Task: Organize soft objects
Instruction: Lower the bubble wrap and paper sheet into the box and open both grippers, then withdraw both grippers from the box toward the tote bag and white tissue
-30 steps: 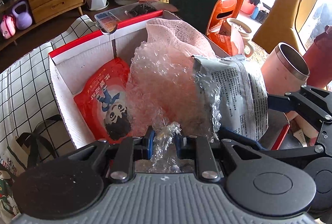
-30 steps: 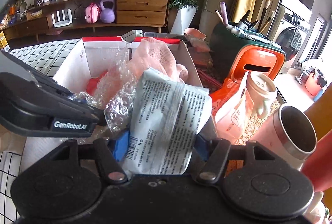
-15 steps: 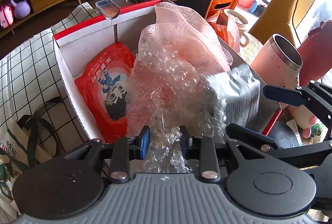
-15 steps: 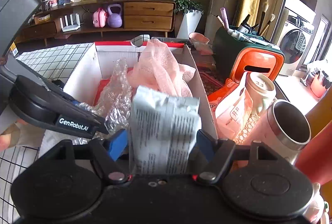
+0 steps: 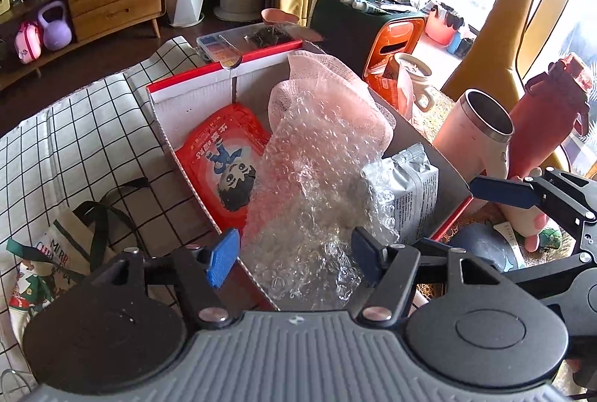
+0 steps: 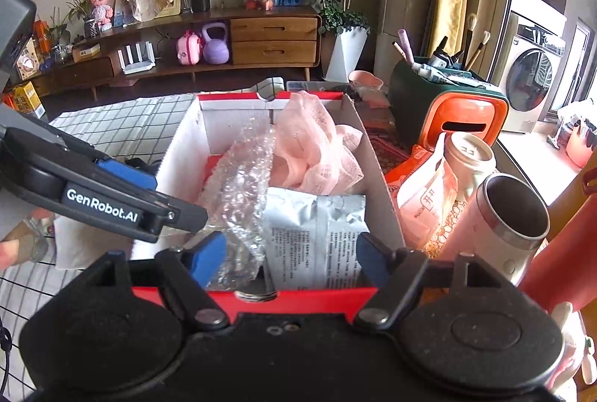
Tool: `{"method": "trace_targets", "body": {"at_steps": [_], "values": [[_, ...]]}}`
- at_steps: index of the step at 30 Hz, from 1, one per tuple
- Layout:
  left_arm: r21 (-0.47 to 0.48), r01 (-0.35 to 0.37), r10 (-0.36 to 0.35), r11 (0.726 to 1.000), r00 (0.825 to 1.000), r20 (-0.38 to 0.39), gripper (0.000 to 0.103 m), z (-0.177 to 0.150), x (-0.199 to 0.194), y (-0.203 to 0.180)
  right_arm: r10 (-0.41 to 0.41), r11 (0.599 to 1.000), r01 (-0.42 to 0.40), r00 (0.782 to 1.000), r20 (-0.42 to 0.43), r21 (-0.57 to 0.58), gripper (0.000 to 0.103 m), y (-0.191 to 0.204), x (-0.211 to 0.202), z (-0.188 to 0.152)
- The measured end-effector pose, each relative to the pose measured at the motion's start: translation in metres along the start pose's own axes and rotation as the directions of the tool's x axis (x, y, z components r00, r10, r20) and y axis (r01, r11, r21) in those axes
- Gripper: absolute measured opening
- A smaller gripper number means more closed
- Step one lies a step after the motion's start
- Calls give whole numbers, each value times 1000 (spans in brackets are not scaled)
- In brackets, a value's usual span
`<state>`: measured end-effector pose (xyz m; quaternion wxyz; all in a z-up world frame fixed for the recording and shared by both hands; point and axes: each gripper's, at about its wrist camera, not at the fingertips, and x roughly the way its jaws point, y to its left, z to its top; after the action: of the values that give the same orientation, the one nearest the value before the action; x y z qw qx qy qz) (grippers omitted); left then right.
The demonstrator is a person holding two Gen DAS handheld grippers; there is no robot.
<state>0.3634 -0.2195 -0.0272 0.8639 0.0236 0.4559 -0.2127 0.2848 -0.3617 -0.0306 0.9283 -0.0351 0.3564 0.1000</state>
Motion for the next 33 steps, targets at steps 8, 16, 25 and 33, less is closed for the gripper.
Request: {"method": "trace_targets", "body": {"at_steps": [8,16,25,33], "values": [[14,-10,9,1000,998,55,66,-19,-45,10,21,1000,-20,999,43,-18,90,20,-31,-3],[23,2,-5,1000,995,98,72,-47,-87,21,54,997,-48,994,92,-62,98,53,-60,-7],[11,24,-25,1000,990,142,84,-72,-133,41,113,991,-104,986,122,-84,103,90,-84,-11],[-18,12,-9,1000,983,181,89,-86,-171,76,168,984,-157,976,136,-88,103,120,-91,-10]]}}
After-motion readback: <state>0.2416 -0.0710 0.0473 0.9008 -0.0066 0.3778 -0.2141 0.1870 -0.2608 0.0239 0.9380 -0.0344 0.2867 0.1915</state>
